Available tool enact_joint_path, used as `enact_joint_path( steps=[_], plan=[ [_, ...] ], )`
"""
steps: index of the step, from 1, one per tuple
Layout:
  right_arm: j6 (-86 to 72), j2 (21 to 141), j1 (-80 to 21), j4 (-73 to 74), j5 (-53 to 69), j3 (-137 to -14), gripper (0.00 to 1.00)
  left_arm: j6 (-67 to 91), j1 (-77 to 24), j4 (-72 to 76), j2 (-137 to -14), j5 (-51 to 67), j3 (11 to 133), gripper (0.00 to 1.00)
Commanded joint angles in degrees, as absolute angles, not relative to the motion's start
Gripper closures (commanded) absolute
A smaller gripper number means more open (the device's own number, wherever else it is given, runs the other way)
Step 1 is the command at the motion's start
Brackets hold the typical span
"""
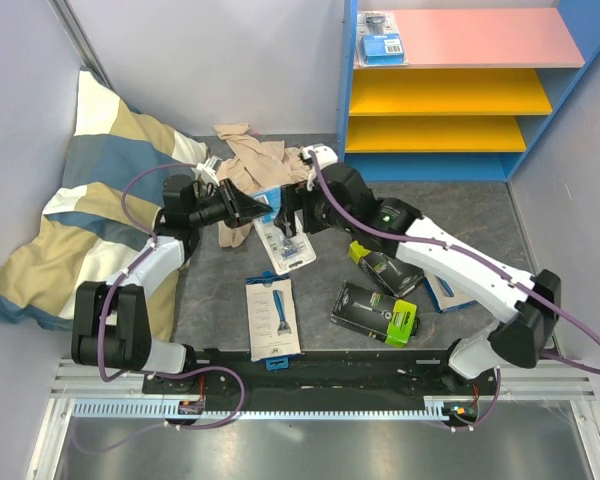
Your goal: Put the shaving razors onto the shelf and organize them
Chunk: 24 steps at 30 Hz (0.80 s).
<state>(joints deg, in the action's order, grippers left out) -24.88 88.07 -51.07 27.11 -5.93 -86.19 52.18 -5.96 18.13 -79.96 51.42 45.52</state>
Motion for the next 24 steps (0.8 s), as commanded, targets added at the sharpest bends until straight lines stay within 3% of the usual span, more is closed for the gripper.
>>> enact_joint_path(
  steps=[1, 8, 11, 19, 24],
  plan=[
    [-27.50, 81.58, -47.12, 24.44, -3.19, -81.40, 0.10, 51.15, -5.62, 21.00, -81.74, 54.84, 49.74, 0.89],
    [-32.78, 72.69, -34.29, 11.98, 17.98, -63.75, 0.04, 54.22, -5.71, 27.84, -84.02, 60.63, 53.08, 0.88],
    [-34.45, 71.46, -33.40, 6.53, 24.76, -59.08, 0.04, 60.28, -5.71, 37.33, -85.16, 62.39, 52.13, 0.88],
    [-41.30, 70.05, -33.40, -7.90, 30.94, -50.02, 0.07, 75.32, -6.59, 58.08, -88.41, 62.05, 49.57, 0.88],
    [-42.45, 69.87, -33.22, -11.77, 31.55, -47.73, 0.17, 77.78, -7.38, 60.64, -89.91, 61.44, 49.66, 0.88]
  ],
)
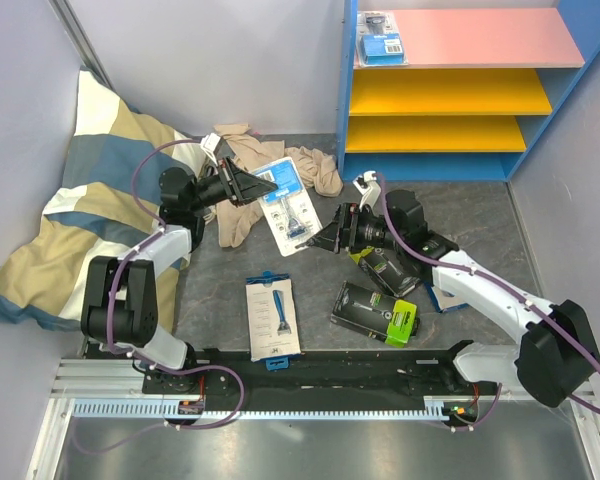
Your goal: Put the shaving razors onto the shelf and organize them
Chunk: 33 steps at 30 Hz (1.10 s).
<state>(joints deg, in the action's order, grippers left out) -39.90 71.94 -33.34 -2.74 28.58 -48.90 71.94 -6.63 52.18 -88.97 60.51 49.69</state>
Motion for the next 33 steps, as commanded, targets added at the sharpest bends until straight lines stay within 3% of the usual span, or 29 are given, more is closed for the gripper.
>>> enact_joint_path(
  steps=[1, 6, 16, 22, 26, 29, 33],
  plan=[
    [-43.06, 69.79, -33.14, -13.34, 31.55, -46.85, 0.18, 78.04, -7.82, 61.51, -90.17, 61.09, 49.57, 0.88],
    [-46.58, 71.28, -33.05, -20.03, 33.31, -44.30, 0.27, 81.47, -9.14, 66.88, -92.28, 60.47, 48.34, 0.88],
    [-47.81, 73.04, -33.05, -23.20, 35.60, -44.39, 0.81, 83.94, -9.14, 72.33, -92.64, 58.45, 45.88, 0.82],
    [-47.90, 72.42, -32.96, -23.03, 35.51, -44.38, 0.91, 83.32, -9.14, 72.33, -92.11, 57.92, 45.26, 0.59],
    [-47.72, 71.98, -32.96, -22.85, 35.33, -44.47, 0.92, 82.44, -9.05, 72.07, -91.15, 58.10, 44.83, 0.15],
    [-47.55, 71.63, -32.87, -22.41, 35.16, -44.65, 0.92, 81.30, -8.88, 71.02, -90.27, 58.01, 44.47, 0.05],
    [-47.55, 71.46, -32.70, -21.89, 34.98, -45.35, 0.93, 79.20, -7.74, 67.34, -88.43, 58.97, 44.12, 0.00]
  ],
)
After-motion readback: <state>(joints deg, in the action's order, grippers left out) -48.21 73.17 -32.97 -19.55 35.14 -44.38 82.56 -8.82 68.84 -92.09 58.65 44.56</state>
